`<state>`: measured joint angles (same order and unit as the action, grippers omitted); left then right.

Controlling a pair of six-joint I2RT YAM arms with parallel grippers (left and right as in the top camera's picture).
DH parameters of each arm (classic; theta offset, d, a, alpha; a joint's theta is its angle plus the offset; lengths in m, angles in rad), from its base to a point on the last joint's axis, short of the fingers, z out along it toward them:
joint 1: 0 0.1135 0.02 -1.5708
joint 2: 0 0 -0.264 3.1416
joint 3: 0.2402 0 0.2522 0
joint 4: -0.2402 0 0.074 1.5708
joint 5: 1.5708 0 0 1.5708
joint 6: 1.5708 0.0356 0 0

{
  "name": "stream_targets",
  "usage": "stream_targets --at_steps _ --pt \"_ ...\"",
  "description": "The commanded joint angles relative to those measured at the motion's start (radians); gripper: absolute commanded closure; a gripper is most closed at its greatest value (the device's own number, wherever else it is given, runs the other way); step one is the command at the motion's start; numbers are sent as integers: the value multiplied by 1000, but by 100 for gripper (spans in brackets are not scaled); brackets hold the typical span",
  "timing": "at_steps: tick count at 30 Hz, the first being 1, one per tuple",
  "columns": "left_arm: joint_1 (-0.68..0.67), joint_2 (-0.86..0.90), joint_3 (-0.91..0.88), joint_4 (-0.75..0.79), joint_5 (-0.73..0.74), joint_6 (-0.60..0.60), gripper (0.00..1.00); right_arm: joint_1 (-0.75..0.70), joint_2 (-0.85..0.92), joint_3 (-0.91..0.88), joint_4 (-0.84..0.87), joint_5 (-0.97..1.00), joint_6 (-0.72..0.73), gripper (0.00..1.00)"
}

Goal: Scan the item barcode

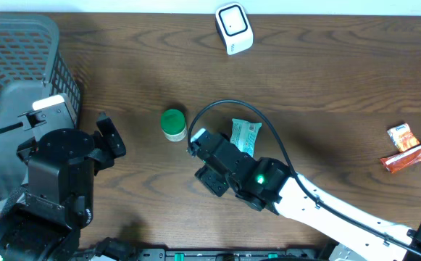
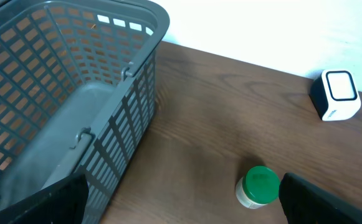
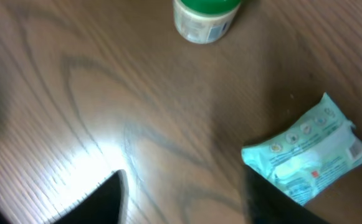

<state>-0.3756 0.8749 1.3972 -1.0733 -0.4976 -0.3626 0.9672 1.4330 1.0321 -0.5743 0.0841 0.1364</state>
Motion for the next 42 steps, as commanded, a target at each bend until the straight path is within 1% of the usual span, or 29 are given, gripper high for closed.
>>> stream_targets --at_steps 1,2,3,7,12,15,17,20,25,32,42 --pt "4 -1 -1 0 -12 -2 2 -29 50 1 48 5 37 65" --pt "4 -1 -1 0 -12 -2 2 -38 75 1 76 4 47 84" --pt "4 -1 -1 0 -12 -2 2 -45 98 1 100 4 55 99" --pt "4 -1 -1 0 -12 -2 2 -81 215 1 204 -10 119 99" --pt "4 -1 -1 0 -12 -2 2 -135 340 1 320 -98 207 99" --pt "4 -1 -1 0 -12 -2 2 -144 385 1 352 -155 219 99" --pt "4 -1 -1 0 -12 -2 2 -146 404 1 362 -158 248 99" --pt "4 -1 -1 0 -12 -2 2 -158 417 1 354 -176 294 98" --pt "4 -1 -1 0 -12 -2 2 -186 426 1 312 -179 348 99" --pt "4 -1 -1 0 -12 -2 2 -231 426 1 194 -62 484 99" --pt "4 -1 -1 0 -12 -2 2 -310 418 1 99 -27 496 99"
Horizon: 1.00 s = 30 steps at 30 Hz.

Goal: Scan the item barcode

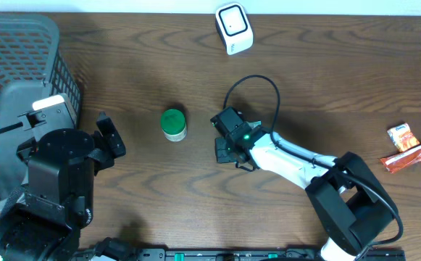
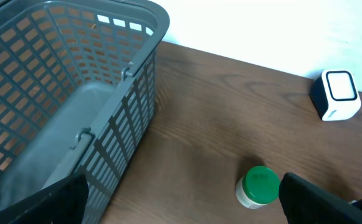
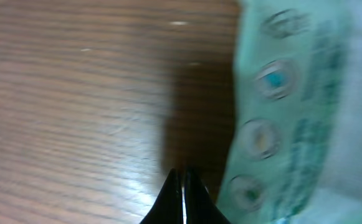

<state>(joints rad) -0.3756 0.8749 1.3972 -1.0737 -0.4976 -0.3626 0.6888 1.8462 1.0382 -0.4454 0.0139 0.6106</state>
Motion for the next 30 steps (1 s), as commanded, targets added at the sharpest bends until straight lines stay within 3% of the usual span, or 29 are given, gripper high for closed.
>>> stream_targets --at_steps 1,9,17,25,30 --pt "4 -1 -1 1 -12 -2 2 -40 0 -5 -47 53 21 99" --pt "4 -1 -1 1 -12 -2 2 -97 -106 -5 -233 219 -5 99" --pt "4 -1 -1 1 -12 -2 2 -134 -235 -5 -266 264 -52 99" --pt "4 -1 -1 1 -12 -2 2 -249 -273 -5 -467 265 90 99" --pt "4 -1 -1 1 -12 -2 2 -292 -266 -9 -472 246 92 99"
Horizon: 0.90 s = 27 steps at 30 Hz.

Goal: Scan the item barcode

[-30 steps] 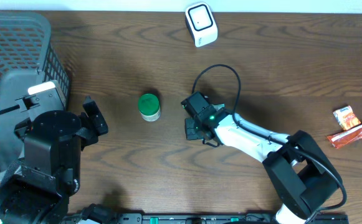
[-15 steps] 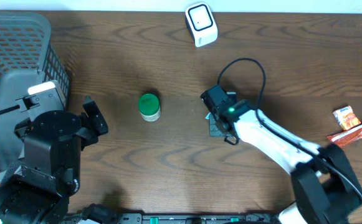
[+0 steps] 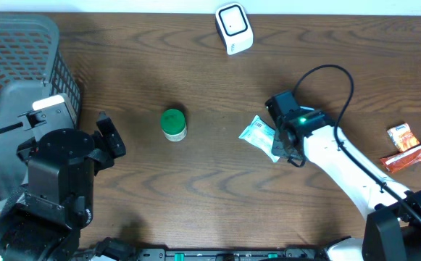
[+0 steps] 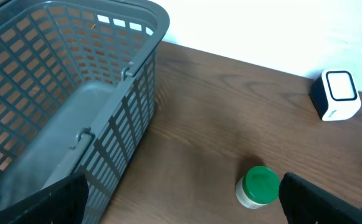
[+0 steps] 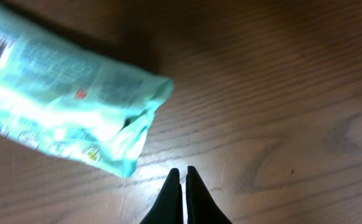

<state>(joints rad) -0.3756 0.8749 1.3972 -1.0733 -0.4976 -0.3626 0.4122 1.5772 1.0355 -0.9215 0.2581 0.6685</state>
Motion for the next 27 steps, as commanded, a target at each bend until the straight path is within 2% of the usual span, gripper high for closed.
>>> stream_targets --at_steps 1,7,13,22,27 --pt "4 -1 -1 0 -12 -2 2 -20 11 -9 6 -6 34 99" --pt "4 -1 -1 0 -12 -2 2 -19 83 -19 34 -96 34 99" --pt "4 -1 -1 0 -12 -2 2 -19 188 -19 90 -106 28 99" --pt "4 -1 -1 0 -12 -2 2 -24 217 -16 388 -106 -171 96" --pt "4 -1 -1 0 -12 -2 2 -55 213 8 417 -126 -207 95"
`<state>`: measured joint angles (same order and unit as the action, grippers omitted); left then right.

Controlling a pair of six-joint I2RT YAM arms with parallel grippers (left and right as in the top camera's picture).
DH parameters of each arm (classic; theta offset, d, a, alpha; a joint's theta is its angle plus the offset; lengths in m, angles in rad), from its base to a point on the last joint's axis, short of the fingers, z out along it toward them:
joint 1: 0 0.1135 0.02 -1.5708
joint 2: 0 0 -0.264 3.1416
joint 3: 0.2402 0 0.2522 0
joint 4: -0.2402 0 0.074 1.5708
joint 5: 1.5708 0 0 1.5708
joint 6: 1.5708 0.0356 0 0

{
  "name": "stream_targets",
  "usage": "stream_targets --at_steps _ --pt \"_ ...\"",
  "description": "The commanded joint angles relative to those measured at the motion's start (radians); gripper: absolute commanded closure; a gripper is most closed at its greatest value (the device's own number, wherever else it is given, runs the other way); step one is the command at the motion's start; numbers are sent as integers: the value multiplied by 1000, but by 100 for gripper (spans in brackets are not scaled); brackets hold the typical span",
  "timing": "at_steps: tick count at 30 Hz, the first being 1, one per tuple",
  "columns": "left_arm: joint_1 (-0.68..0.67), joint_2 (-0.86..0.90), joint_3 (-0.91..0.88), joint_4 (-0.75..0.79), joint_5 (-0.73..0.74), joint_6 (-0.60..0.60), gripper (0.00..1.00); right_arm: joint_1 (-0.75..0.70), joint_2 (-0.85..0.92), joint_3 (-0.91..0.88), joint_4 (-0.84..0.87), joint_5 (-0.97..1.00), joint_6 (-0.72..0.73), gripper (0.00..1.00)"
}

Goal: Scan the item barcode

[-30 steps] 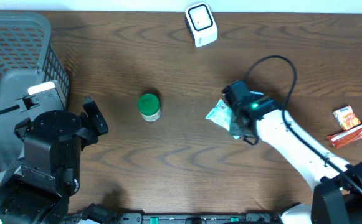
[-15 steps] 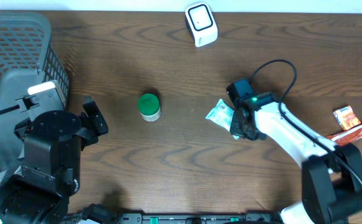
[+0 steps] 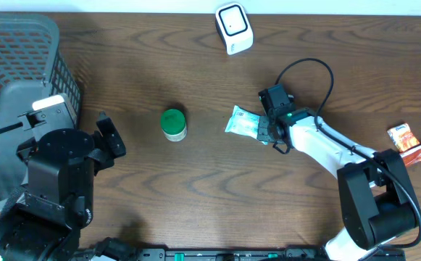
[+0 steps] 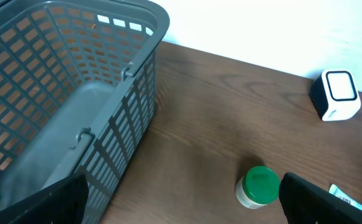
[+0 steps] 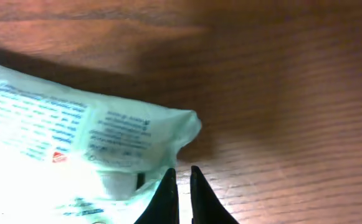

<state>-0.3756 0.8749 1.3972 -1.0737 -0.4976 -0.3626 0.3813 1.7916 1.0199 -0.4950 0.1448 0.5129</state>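
The white barcode scanner (image 3: pixel 232 28) stands at the table's far edge, also in the left wrist view (image 4: pixel 336 94). A pale green packet (image 3: pixel 242 122) lies flat mid-table, printed side up (image 5: pixel 68 146), with one corner showing in the left wrist view (image 4: pixel 340 195). My right gripper (image 3: pixel 267 131) is at the packet's right end. Its fingers (image 5: pixel 167 190) are shut to a hairline gap (image 5: pixel 182 182) with only wood between them, the left one against the packet's edge. My left gripper (image 4: pixel 181 208) hangs open near the basket, holding nothing.
A green-lidded jar (image 3: pixel 172 124) stands left of the packet. A grey mesh basket (image 3: pixel 56 35) fills the far left. Two snack packets, orange (image 3: pixel 401 135) and red (image 3: pixel 411 157), lie at the right edge. The right arm's black cable (image 3: pixel 308 67) loops above it.
The packet has shifted up and to the left, now lying closer to the jar and the scanner. My right gripper has moved with it. The left arm has not moved.
My right gripper was first open, left of the packet near the jar. Then it was shut, low over the packet's edge. After that the packet lay farther right and turned, with the gripper at its right end. It now rests farther left and farther back.
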Motion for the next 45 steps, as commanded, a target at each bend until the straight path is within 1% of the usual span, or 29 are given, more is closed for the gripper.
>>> stream_targets --at_steps 1,2,3,4,5,6,7,8,9,10,14,20,26,33,39,43,44,45 --pt "4 -1 -1 1 -12 -2 2 -31 -4 33 -29 -37 -51 89" --pt "4 -1 -1 1 -12 -2 2 -36 -8 40 -47 -65 -51 70" --pt "4 -1 -1 1 -12 -2 2 -43 -13 50 -69 -109 -51 29" --pt "4 -1 -1 1 -12 -2 2 -49 -18 57 -87 -161 -65 6" --pt "4 -1 -1 1 -12 -2 2 -54 -21 61 -104 -213 -76 1" --pt "4 -1 -1 1 -12 -2 2 -60 -23 64 -119 -269 -96 1" --pt "4 -1 -1 1 -12 -2 2 -68 -27 65 -134 -331 -177 1" --pt "4 -1 -1 1 -12 -2 2 -75 -28 65 -138 -331 -229 1" --pt "4 -1 -1 1 -12 -2 2 -81 -28 65 -137 -330 -238 1" --pt "4 -1 -1 1 -12 -2 2 -89 -28 65 -127 -340 -234 1" --pt "4 -1 -1 1 -12 -2 2 -151 -28 65 -69 -484 -244 1" --pt "4 -1 -1 1 -12 -2 2 -259 -21 65 -31 -616 -250 1" --pt "4 -1 -1 1 -12 -2 2 -288 41 64 -29 -751 -256 1" --pt "4 -1 -1 1 -12 -2 2 -286 163 64 -97 -764 -215 1" --pt "4 -1 -1 1 -12 -2 1 -285 328 64 -42 -765 -153 1" --pt "4 -1 -1 1 -12 -2 2 -280 430 64 -31 -763 -151 1" --pt "4 -1 -1 1 -12 -2 2 -280 448 64 -28 -750 -151 5" --pt "4 -1 -1 1 -12 -2 2 -280 459 64 -26 -736 -154 24"
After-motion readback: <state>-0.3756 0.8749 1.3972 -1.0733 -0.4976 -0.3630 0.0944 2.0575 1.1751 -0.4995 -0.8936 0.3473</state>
